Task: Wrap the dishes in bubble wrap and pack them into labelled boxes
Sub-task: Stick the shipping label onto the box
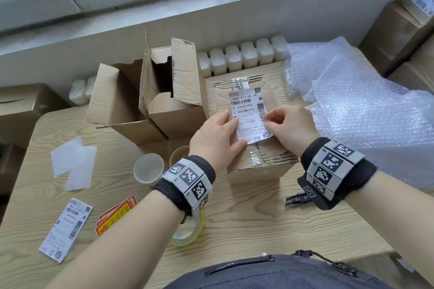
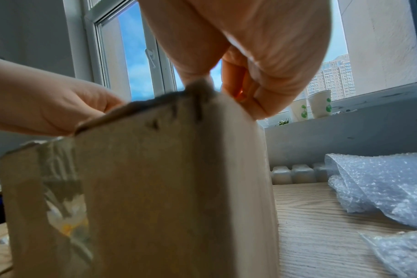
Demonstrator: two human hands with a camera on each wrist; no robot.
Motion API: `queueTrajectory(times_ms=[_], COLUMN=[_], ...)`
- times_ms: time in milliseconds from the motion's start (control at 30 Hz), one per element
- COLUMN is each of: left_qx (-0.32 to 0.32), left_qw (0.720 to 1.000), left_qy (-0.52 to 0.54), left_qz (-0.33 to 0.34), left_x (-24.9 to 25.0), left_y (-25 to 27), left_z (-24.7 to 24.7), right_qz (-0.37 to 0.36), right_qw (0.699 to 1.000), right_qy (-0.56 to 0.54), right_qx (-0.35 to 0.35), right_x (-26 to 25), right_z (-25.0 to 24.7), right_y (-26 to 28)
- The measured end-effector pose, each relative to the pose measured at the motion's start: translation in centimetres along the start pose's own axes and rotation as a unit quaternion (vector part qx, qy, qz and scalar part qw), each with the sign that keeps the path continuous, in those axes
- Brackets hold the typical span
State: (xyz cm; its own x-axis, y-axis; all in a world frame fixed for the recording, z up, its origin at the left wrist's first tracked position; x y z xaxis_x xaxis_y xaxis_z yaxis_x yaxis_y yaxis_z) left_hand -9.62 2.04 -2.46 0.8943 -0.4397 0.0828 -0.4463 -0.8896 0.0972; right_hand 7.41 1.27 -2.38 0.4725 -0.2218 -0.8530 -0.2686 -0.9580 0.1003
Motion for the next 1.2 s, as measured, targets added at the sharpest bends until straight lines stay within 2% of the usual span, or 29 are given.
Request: queueTrajectory(times_ms=[200, 367, 433, 500, 533, 633, 733, 833, 967, 1100, 1167, 1200], left_qx=[0.004, -0.001, 0.0, 0.002, 0.003, 0.004, 0.008, 0.0, -0.01, 0.01, 0.025, 0.016], left_qw=[1.0, 0.999, 0.999, 1.0, 1.0, 1.0, 0.999, 0.999, 0.998, 0.998, 0.997, 0.996], left_qy=[-0.027, -0.031, -0.032, -0.031, -0.03, -0.021, -0.032, -0.045, -0.058, -0.065, -0.077, -0.088], left_qz=[0.005, 0.005, 0.004, 0.002, 0.002, 0.005, 0.014, 0.016, 0.02, 0.016, 0.018, 0.024], left_x=[0.2, 0.2, 0.2, 0.1, 0.1, 0.0, -0.1, -0.4, -0.4, -0.4, -0.3, -0.1], left_y=[0.0, 0.1, 0.1, 0.0, 0.0, 0.0, 0.0, -0.1, -0.1, -0.6, -1.3, -1.7], left_z=[-0.5, -0.5, -0.4, -0.2, -0.1, -0.1, 0.0, 0.3, 0.4, -0.1, -0.6, -0.6], right_qz=[-0.044, -0.079, -0.149, -0.233, -0.248, -0.202, -0.194, -0.187, -0.166, -0.131, -0.14, -0.154], right_qw=[0.997, 0.978, 0.967, 0.944, 0.931, 0.895, 0.865, 0.848, 0.847, 0.882, 0.9, 0.898], right_qy=[0.058, 0.193, 0.208, 0.225, 0.248, 0.335, 0.392, 0.416, 0.436, 0.377, 0.338, 0.341], right_qx=[-0.008, -0.008, -0.003, -0.055, -0.099, -0.213, -0.245, -0.27, -0.257, -0.251, -0.238, -0.231], right_x=[-0.5, -0.9, -1.6, -1.9, -1.5, 0.6, 1.1, 1.4, 1.6, 0.4, -0.8, -1.2], right_z=[0.2, 0.1, 0.2, 1.5, 2.4, 3.9, 3.9, 3.3, 2.4, 1.9, 1.8, 1.9], right_y=[0.5, 1.4, 2.1, 3.0, 3.3, 3.7, 4.0, 4.0, 3.9, 3.2, 2.1, 1.5])
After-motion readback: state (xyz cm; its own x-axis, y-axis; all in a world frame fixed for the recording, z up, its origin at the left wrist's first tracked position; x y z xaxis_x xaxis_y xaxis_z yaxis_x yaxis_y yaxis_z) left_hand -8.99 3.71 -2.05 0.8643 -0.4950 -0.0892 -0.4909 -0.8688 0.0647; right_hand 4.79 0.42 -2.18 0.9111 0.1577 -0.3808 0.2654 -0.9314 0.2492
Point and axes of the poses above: each hand's wrist, its own y-axis away from the middle knuckle, its own z-axis out of the palm, x = y × z, the point moved 4 cm from there along -y, towards the middle knuckle, and after that the axes turned 12 degrees about -y, right-handed, at the moved point
